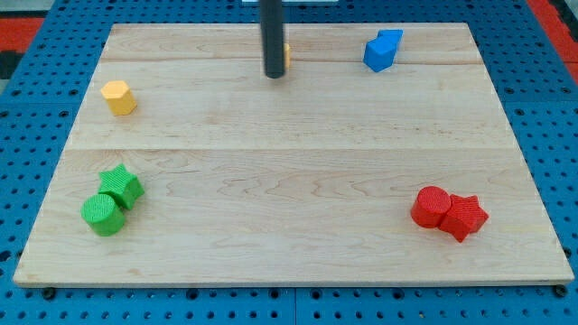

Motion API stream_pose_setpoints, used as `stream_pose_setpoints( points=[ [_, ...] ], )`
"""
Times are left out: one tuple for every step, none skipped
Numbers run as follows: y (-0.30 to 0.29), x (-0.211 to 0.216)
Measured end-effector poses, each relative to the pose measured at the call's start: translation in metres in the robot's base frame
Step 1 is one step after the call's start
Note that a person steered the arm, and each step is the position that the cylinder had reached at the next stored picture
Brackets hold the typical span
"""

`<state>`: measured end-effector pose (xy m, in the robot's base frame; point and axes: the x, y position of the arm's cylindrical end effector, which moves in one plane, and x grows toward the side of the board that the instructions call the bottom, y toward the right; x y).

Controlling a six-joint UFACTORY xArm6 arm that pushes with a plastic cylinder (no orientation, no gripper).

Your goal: Separate the blue triangle from the blue cube

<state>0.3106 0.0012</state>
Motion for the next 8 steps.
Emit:
stream_pose_setpoints(
  points=[
    [0.047, 0.001],
    [0.146, 0.010],
    [0.228, 0.001],
    [0.239, -0.063],
    [0.204, -0.113],
    [0.160, -0.116],
    [0.192, -0.115],
    [0.242, -0.105]
  ],
)
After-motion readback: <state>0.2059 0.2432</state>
